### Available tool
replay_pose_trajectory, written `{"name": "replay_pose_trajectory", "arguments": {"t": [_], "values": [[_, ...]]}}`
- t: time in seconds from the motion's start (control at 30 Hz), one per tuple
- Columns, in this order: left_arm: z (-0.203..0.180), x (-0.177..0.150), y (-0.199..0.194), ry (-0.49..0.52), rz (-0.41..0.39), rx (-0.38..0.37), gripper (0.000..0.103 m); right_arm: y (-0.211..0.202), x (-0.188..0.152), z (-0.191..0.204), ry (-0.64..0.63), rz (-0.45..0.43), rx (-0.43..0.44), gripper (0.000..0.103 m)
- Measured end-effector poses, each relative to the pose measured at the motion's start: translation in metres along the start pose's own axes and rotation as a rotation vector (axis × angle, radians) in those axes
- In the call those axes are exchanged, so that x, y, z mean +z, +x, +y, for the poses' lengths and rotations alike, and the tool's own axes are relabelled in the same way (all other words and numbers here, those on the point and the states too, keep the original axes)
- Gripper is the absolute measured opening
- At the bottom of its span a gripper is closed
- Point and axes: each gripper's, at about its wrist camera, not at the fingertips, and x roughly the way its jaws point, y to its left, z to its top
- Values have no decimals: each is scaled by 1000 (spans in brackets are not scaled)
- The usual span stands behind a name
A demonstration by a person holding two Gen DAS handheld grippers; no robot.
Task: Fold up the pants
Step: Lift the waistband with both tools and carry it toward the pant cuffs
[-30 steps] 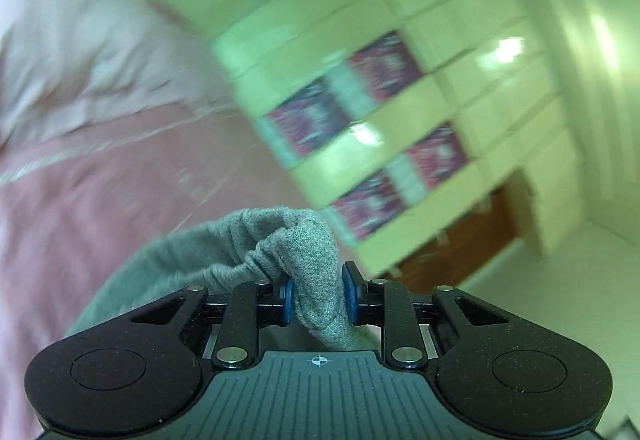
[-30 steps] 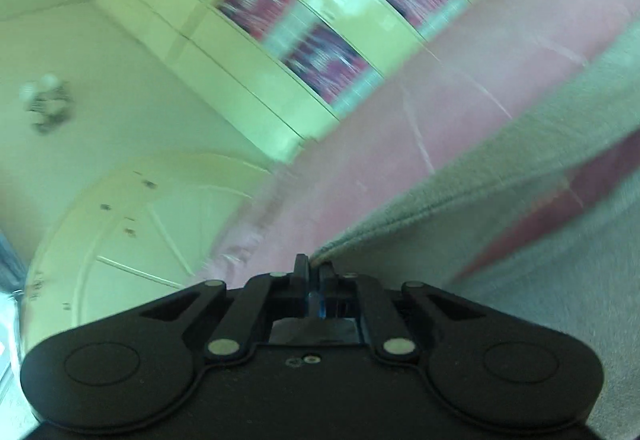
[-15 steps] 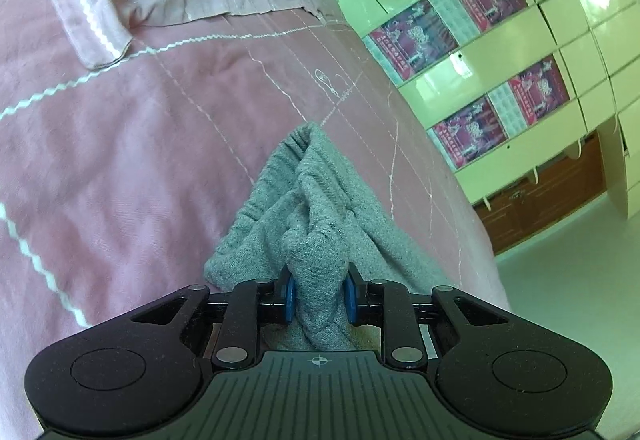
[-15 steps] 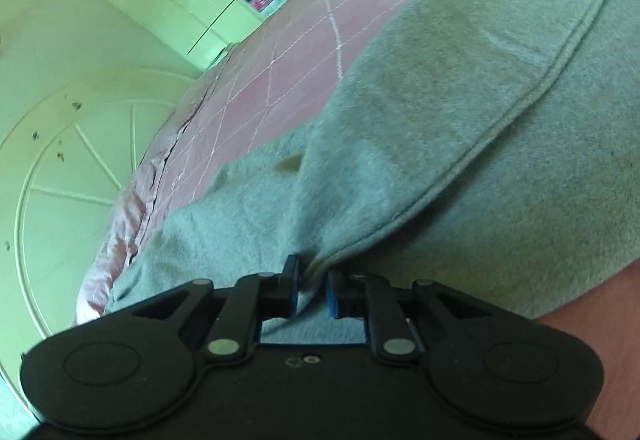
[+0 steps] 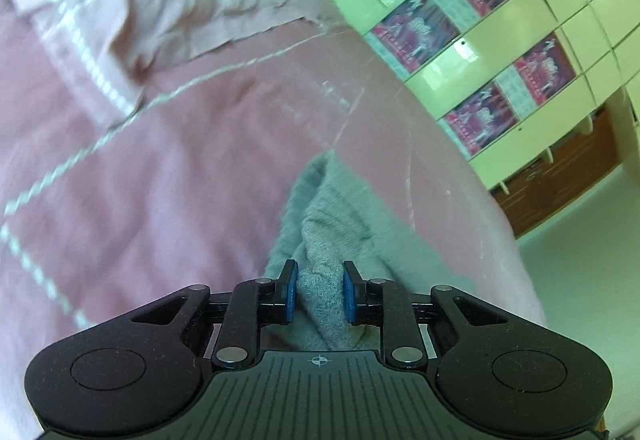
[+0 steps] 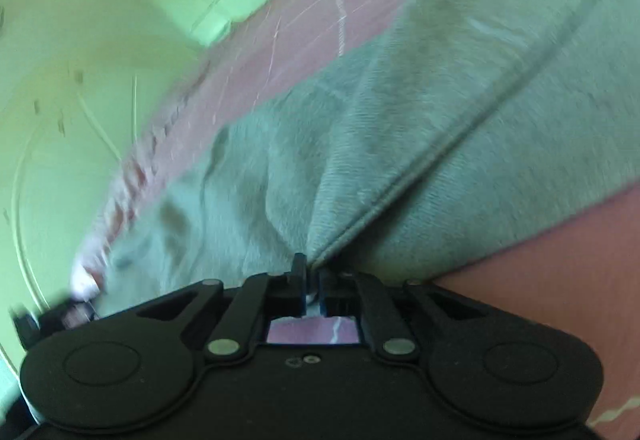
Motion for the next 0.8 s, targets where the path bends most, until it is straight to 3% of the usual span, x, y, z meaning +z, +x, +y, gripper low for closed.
{"name": "replay_pose_trajectory", "arguments": {"t": [0.1,0.23,0.4,0.63,0.8], "values": [[5,-14,-17,-71,-72,-22,24,-1,2,7,-11,-22,2,3],[2,-33,-29,-109,-105,-15,24,-2,3,14,-39,-32,5,7],[-2,-48,-24,-127,-109,-24,24,-8,2,3,-8,-47,8,6],[-22,-31,-14,-64,-76,50,24,0,9,7,28,-41,5,10],[-15,-30,-12,-107,-69,44,33,5,13,-3,109,-33,20,4]]}}
